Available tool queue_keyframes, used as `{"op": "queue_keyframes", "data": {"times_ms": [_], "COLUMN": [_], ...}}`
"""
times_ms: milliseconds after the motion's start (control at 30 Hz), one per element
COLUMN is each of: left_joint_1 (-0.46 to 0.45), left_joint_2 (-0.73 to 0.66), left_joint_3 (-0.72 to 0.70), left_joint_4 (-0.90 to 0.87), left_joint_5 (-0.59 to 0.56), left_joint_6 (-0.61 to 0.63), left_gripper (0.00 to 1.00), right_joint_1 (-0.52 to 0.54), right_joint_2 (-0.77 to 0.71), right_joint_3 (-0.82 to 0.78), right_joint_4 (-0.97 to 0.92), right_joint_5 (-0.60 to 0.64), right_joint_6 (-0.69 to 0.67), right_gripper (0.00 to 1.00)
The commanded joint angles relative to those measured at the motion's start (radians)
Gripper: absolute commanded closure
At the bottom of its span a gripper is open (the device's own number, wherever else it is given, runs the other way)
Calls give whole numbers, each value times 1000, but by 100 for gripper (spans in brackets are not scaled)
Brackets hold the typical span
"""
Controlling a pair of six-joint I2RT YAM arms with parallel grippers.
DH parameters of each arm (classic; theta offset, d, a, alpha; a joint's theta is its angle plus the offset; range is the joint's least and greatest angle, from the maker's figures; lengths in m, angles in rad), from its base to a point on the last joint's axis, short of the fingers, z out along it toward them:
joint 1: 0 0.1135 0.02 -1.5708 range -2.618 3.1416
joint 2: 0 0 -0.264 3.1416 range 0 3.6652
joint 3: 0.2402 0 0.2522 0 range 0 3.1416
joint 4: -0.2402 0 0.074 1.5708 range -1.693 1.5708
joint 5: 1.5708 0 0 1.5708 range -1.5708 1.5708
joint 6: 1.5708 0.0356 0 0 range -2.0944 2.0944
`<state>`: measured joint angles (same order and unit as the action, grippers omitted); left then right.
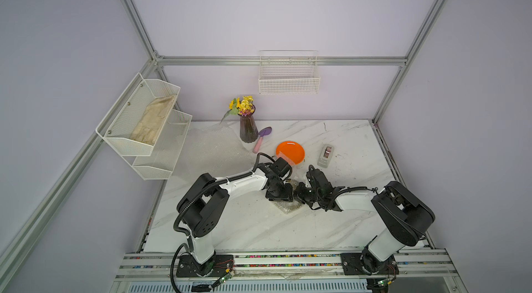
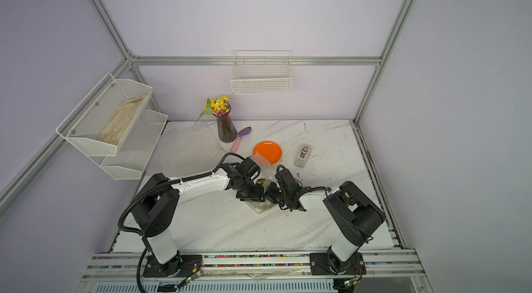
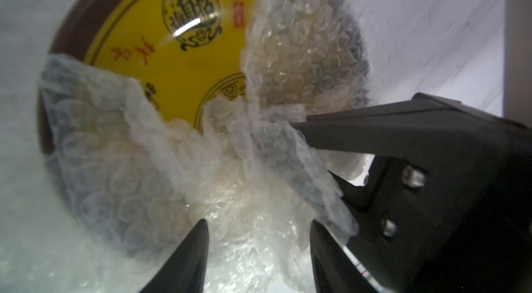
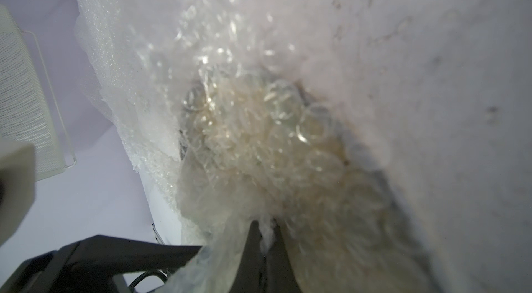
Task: Wrap dinner plates in bubble wrap
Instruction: Wrap the plate in the bubble wrap.
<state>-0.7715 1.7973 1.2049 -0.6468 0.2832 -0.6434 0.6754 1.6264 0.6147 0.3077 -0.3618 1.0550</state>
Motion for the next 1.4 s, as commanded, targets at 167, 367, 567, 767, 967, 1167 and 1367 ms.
{"op": "queue_keyframes", "data": {"times_ms": [167, 367, 567, 767, 967, 1167, 1367], "left_joint_1": [43, 54, 54, 54, 67, 67, 67], "left_joint_2": [-154, -108, 18, 74, 129, 191, 218], "left_joint_3": [28, 41, 113, 164, 214, 207, 192], "left_joint_4": [12, 107, 79, -22, -91, -113, -99], "left_joint_5": [-84, 63, 82, -53, -152, -184, -170], "left_joint_6": [-41, -68, -63, -30, 27, 41, 36], "left_gripper": [47, 39, 36, 63, 88, 92, 92], "right_joint_1": [7, 7, 7, 7, 8, 7, 40], "right_joint_2": [-14, -3, -8, -13, -49, -156, -194], "right_joint_3": [-30, -46, -59, -64, -51, 8, 64], "right_joint_4": [-73, -19, 5, 4, -50, -224, -253], "right_joint_5": [33, 12, 14, 18, 48, 121, 53], "right_joint_6": [39, 68, 86, 86, 64, 1, -11], "right_gripper": [100, 100, 100, 100, 100, 88, 79]}}
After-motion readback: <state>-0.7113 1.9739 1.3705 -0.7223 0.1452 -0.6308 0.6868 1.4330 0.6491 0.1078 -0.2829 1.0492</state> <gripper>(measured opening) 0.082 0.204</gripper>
